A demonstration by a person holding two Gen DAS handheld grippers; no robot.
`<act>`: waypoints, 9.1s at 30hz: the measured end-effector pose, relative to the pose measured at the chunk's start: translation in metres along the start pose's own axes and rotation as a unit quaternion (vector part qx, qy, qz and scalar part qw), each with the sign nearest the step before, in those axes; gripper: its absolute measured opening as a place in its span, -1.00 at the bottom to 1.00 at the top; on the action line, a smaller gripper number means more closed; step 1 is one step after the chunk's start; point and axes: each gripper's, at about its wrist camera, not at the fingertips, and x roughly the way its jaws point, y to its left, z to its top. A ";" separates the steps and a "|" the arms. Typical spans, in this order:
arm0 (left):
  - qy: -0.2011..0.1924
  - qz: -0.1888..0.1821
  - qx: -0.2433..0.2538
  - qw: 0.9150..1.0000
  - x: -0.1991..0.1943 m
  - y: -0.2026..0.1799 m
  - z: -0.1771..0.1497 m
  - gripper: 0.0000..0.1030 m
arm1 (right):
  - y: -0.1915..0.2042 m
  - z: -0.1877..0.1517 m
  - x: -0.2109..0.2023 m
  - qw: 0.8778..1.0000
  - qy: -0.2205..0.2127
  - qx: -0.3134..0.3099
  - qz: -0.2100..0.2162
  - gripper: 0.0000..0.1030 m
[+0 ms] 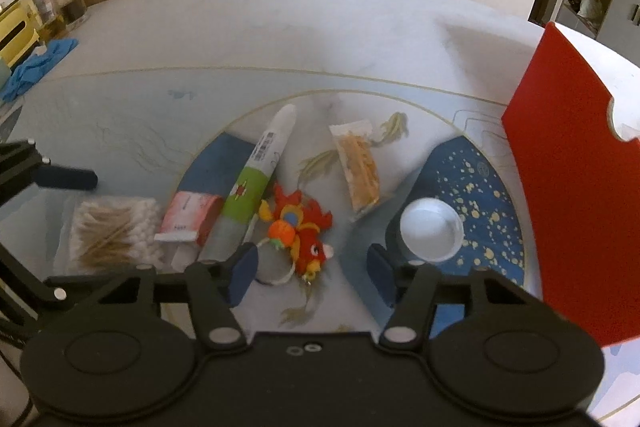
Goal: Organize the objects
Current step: 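Grasp cotton swab bag with left tool while right tool grasps red parrot toy, then carry cotton swab bag in left tool while right tool carries parrot toy into box, then open left tool releasing swab bag while right tool releases parrot toy, then withdraw both tools from the box back toward the glass mat, then close left tool on red-and-white toothpaste tube while right tool closes on white cup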
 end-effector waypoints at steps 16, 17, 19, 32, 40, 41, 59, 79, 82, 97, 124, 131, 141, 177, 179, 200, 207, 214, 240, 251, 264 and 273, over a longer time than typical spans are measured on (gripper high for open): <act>-0.013 0.019 0.003 1.000 -0.010 -0.010 -0.004 -0.16 | 0.009 0.004 0.002 1.000 -0.007 -0.001 -0.005 -0.37; -0.011 0.022 -0.003 1.000 -0.010 -0.011 -0.004 -0.19 | 0.008 0.003 0.000 1.000 -0.008 0.003 -0.004 -0.37; -0.009 0.028 -0.014 0.999 -0.011 -0.011 -0.003 -0.23 | 0.005 0.002 -0.004 1.000 -0.012 0.013 -0.001 -0.37; -0.002 0.027 -0.109 0.994 -0.041 -0.021 0.003 -0.30 | -0.019 -0.014 -0.060 0.997 -0.035 0.057 0.026 -0.37; -0.002 0.018 -0.128 0.992 -0.062 -0.048 0.017 -0.30 | -0.042 -0.023 -0.100 0.996 -0.043 0.068 0.040 -0.37; -0.003 0.017 -0.129 0.991 -0.064 -0.051 0.019 -0.30 | -0.046 -0.024 -0.105 0.996 -0.046 0.069 0.041 -0.37; -0.039 0.000 -0.116 0.993 -0.075 -0.127 0.087 -0.30 | -0.134 -0.028 -0.173 0.990 -0.100 0.083 0.052 -0.37; -0.065 -0.017 -0.035 0.997 -0.022 -0.219 0.207 -0.30 | -0.269 -0.008 -0.177 0.984 -0.144 0.106 -0.027 -0.37; -0.058 -0.021 -0.024 0.998 -0.006 -0.230 0.227 -0.30 | -0.282 -0.009 -0.167 0.984 -0.137 0.111 -0.034 -0.37; -0.024 -0.032 0.040 0.998 0.087 -0.265 0.313 -0.30 | -0.319 -0.017 -0.115 0.989 -0.091 0.107 -0.055 -0.37; 0.084 -0.023 0.090 0.992 0.211 -0.296 0.340 -0.29 | -0.321 -0.028 -0.089 0.994 -0.058 0.075 -0.052 -0.36; 0.094 -0.021 0.068 0.993 0.220 -0.291 0.341 -0.05 | -0.324 -0.030 -0.096 0.993 -0.066 0.083 -0.045 -0.35; 0.068 -0.014 0.073 0.995 0.202 -0.292 0.334 0.23 | -0.333 -0.033 -0.111 0.991 -0.085 0.101 -0.039 -0.27; -0.081 -0.040 0.028 0.996 0.012 -0.268 0.243 0.38 | -0.258 -0.046 -0.184 0.985 -0.147 0.089 -0.012 0.36; -0.086 -0.041 0.023 0.995 0.002 -0.262 0.234 0.40 | -0.249 -0.047 -0.185 0.984 -0.151 0.090 -0.015 0.49; -0.087 -0.038 -0.041 0.995 -0.062 -0.165 0.143 0.60 | -0.139 -0.040 -0.174 0.983 -0.154 0.100 0.003 0.99; -0.071 -0.023 -0.072 0.995 -0.068 -0.129 0.116 0.78 | -0.109 -0.037 -0.162 0.986 -0.140 0.089 -0.002 0.98; -0.064 -0.010 -0.088 0.994 -0.065 -0.098 0.083 1.00 | -0.088 -0.034 -0.141 0.989 -0.119 0.088 -0.013 0.98; -0.015 0.037 -0.049 0.998 0.010 -0.044 0.023 1.00 | -0.047 -0.011 -0.041 0.998 -0.035 0.045 -0.027 0.94; -0.023 0.035 -0.013 0.999 0.024 -0.040 0.021 0.99 | -0.055 -0.007 -0.008 0.998 -0.003 0.055 -0.039 0.79; -0.033 0.022 0.001 0.999 0.031 -0.040 0.017 0.77 | -0.061 -0.004 0.010 0.998 0.008 0.053 -0.046 0.57; -0.043 0.021 0.020 0.999 0.028 -0.048 0.019 -0.18 | -0.060 0.001 0.011 0.998 -0.005 0.046 -0.046 0.17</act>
